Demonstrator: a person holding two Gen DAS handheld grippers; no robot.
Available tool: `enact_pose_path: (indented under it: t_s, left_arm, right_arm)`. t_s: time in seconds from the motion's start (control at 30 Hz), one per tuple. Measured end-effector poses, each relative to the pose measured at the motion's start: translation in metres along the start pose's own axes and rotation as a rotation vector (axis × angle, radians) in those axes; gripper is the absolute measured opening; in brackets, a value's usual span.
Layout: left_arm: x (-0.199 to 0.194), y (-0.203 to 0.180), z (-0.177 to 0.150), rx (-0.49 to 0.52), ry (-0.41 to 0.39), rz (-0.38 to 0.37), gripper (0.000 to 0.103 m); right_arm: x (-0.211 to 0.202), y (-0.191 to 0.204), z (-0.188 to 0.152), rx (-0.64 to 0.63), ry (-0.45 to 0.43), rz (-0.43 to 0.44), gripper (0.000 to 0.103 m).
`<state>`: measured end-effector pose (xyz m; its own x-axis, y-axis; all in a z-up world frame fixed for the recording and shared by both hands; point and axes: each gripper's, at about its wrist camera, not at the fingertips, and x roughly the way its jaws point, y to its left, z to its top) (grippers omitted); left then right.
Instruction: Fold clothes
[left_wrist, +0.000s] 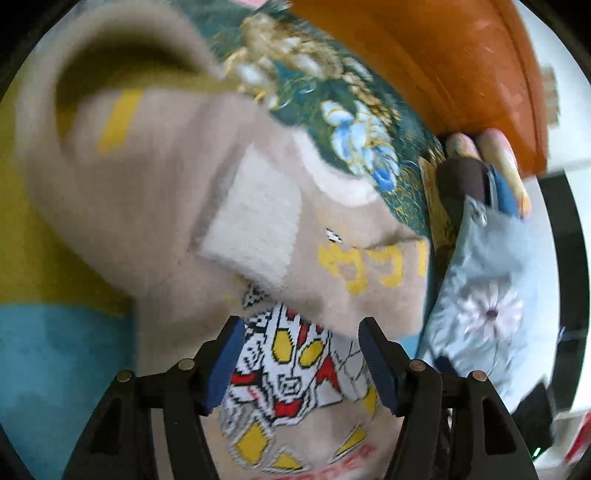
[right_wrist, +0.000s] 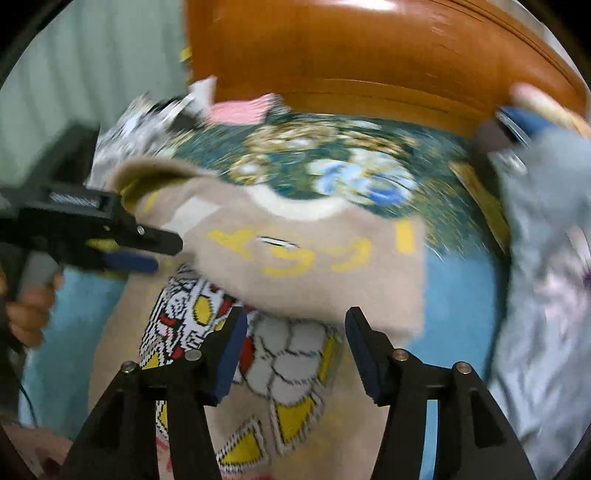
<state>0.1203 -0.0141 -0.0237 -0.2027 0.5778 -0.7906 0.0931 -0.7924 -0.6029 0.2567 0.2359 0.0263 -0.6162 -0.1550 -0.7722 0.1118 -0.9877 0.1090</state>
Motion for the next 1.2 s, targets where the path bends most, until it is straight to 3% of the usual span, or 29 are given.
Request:
enact_pose_path:
  t_s: [0.1, 0.2, 0.23, 0.3, 0.47, 0.63, 0.73, 0.83, 0.97, 1.03, 1.07, 1.1, 1.13, 1.2]
  left_arm:
    - [0.002, -0.001, 0.002, -0.015, -0.053, 0.032, 0.063]
    - [0.003, -0.005, 0.005, -0.003, -0.082, 0.063, 0.025]
    - [0.002, -0.007, 0.005, 0.013, -0.095, 0.075, 0.017]
    - [-0.007, -0.015, 0.004, 0.072, -0.147, 0.101, 0.01]
    - [-0.027, -0.036, -0.007, 0.267, -0.257, 0.199, 0.008]
    - [0.007, -0.007, -0.013, 0.22, -0.144, 0.307, 0.007]
    - [0.011, 0.009, -0.014, 0.16, -0.101, 0.295, 0.006]
    - [-0.006, 0.005, -0.013, 0.197, -0.101, 0.274, 0.006]
    - [-0.052, -0.017, 0.001, 0.309, -0.209, 0.313, 0.009]
    - [-0.069, -0.033, 0.01, 0.405, -0.308, 0.451, 0.015]
    - [-0.074, -0.043, 0.016, 0.465, -0.354, 0.543, 0.032]
    - [-0.077, -0.052, 0.023, 0.525, -0.394, 0.631, 0.058]
    - [-0.076, -0.06, 0.03, 0.581, -0.417, 0.701, 0.069]
    - [-0.068, -0.07, 0.043, 0.69, -0.424, 0.791, 0.069]
  right_arm:
    - [-0.007, -0.014, -0.009, 0.092, -0.004, 0.001, 0.058]
    - [-0.011, -0.017, -0.016, 0.132, -0.008, -0.004, 0.058]
    - [-0.012, -0.018, -0.018, 0.142, -0.01, -0.002, 0.058]
    - [-0.014, -0.018, -0.022, 0.157, -0.011, 0.009, 0.059]
    - [-0.018, -0.02, -0.028, 0.194, -0.022, 0.013, 0.059]
    - [-0.004, -0.021, -0.029, 0.238, 0.022, 0.074, 0.059]
    - [0.006, -0.02, -0.023, 0.232, 0.048, 0.093, 0.059]
    - [0.014, -0.025, -0.016, 0.263, 0.062, 0.09, 0.059]
    - [0.02, -0.034, -0.016, 0.295, 0.083, 0.082, 0.059]
    - [0.021, -0.034, -0.021, 0.31, 0.092, 0.094, 0.059]
    - [0.022, -0.034, -0.024, 0.318, 0.101, 0.098, 0.059]
    - [0.023, -0.034, -0.026, 0.326, 0.111, 0.103, 0.059]
    - [0.024, -0.034, -0.029, 0.334, 0.12, 0.108, 0.059]
    - [0.025, -0.035, -0.033, 0.353, 0.136, 0.119, 0.059]
